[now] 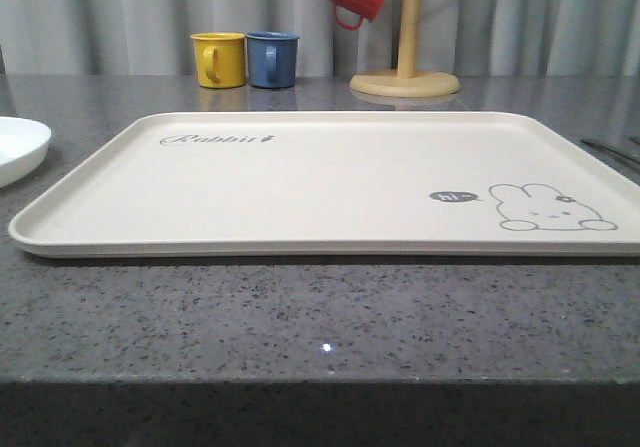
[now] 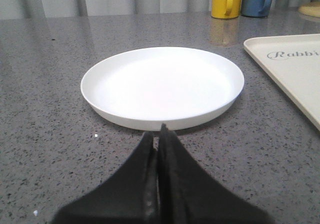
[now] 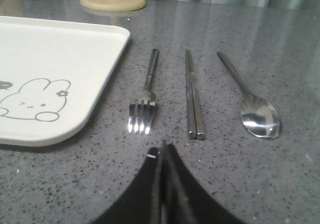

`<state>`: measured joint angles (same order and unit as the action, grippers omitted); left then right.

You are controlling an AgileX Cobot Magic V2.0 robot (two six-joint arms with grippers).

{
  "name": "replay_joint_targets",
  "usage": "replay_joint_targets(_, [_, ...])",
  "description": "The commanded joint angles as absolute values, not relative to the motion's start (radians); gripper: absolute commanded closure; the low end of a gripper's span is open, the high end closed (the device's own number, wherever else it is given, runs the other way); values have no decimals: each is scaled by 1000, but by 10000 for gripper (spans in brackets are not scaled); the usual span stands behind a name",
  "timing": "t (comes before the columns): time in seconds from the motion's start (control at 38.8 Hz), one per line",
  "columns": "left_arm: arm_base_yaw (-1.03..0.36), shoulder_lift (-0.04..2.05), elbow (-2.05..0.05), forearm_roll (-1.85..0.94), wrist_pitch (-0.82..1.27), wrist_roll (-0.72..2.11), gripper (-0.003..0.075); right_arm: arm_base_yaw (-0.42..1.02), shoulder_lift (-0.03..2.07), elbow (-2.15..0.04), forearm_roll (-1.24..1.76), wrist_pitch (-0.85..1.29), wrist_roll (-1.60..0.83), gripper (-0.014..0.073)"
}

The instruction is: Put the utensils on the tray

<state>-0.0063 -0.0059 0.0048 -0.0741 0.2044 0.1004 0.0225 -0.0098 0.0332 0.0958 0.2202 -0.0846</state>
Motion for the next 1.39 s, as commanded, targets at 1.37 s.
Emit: replay_joint_targets(1.37, [-3,31,-258,-46,-59,91,738,17,7,-325,173,286,-90,657])
